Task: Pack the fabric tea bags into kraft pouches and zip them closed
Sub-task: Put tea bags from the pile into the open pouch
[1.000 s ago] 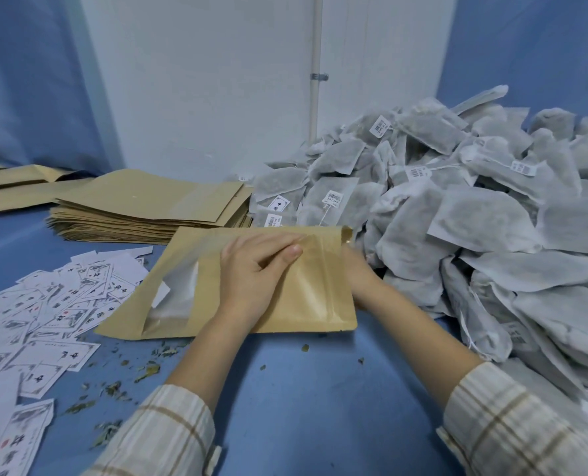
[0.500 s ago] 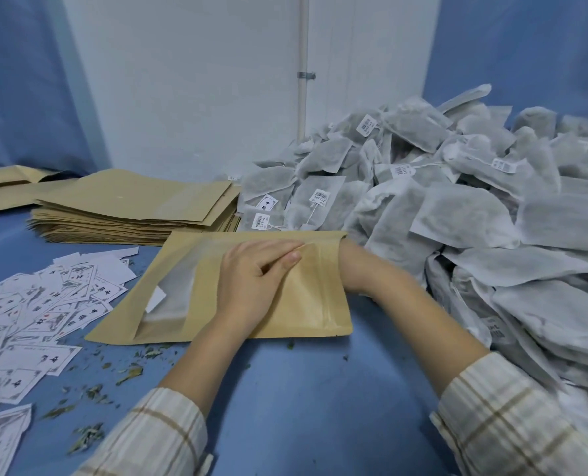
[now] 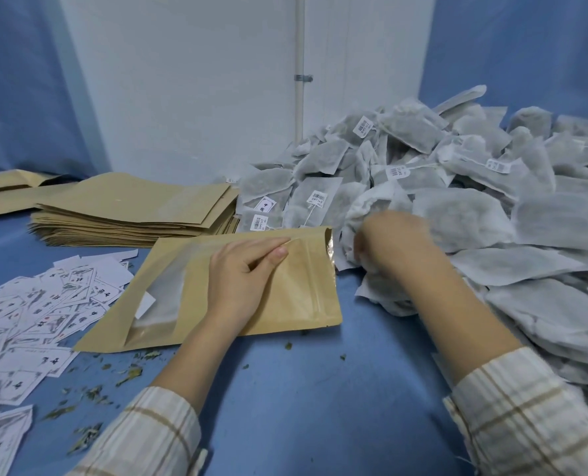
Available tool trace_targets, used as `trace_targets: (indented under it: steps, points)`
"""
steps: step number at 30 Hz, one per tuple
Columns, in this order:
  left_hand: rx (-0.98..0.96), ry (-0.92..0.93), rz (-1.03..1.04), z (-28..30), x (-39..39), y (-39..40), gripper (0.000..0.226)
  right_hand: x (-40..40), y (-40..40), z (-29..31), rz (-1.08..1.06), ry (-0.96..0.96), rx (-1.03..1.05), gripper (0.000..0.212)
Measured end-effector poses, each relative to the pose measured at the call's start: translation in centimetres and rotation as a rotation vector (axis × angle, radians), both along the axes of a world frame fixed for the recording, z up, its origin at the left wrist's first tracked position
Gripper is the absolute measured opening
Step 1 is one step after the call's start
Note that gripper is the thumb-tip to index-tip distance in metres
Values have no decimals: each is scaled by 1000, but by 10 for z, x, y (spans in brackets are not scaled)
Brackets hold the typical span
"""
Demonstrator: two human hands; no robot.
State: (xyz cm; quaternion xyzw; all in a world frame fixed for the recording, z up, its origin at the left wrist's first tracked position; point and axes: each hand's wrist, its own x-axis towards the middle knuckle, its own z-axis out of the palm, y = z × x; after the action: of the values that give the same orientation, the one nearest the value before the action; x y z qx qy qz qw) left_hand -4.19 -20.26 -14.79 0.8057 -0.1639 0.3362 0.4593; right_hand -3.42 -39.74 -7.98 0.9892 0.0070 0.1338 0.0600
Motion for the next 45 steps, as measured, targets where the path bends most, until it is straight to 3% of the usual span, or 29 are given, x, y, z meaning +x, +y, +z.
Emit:
trace_targets:
  steps: [2,6,10,12,14,16,17,21,22,25,26,28,29,32,37,41,45]
  points:
    - [-12,-11,13,0,1,2,14,-2,-1,9,95,-95,231,7]
    - [-27,-42,57,-1,2,5,14,-5,6,13,131,-104,878,28]
    - [-57,-58,80,3,1,5,15,0,27,-8,111,249,1695,10]
    - [-73,-44,72,4,-1,3,18,2,39,-23,195,445,1973,10]
    - [-60,-38,18,5,-4,-1,18,0,47,-36,244,626,1937,14]
    - [-14,-58,-21,3,-5,-5,14,-5,50,-42,223,682,1787,25]
    - [7,-74,-25,2,-5,-7,13,-6,49,-43,214,634,1632,25]
    - [33,-85,59,-1,-3,-7,13,4,32,-37,215,192,480,20]
    - [39,-83,95,-1,-3,-6,13,5,26,-31,193,50,375,20]
    - [27,-86,167,0,-2,-3,14,13,4,-21,240,-398,352,22]
    - [21,-95,173,0,-2,-2,14,15,-2,-21,228,-463,211,28]
    - [13,-104,171,0,-2,-2,14,19,-13,-23,162,-385,-56,46]
    - [11,-101,172,1,-2,-2,15,19,-15,-24,140,-336,-97,45]
    - [10,-78,191,2,-4,-2,15,18,-17,-24,174,-351,-44,33]
    - [6,-59,209,5,-6,-1,17,6,1,-9,228,-762,435,17]
    - [-35,-46,225,9,-8,0,16,8,-2,1,101,-430,1034,11]
    - [-87,-68,217,12,-10,0,16,7,-7,-3,91,-86,1362,21]
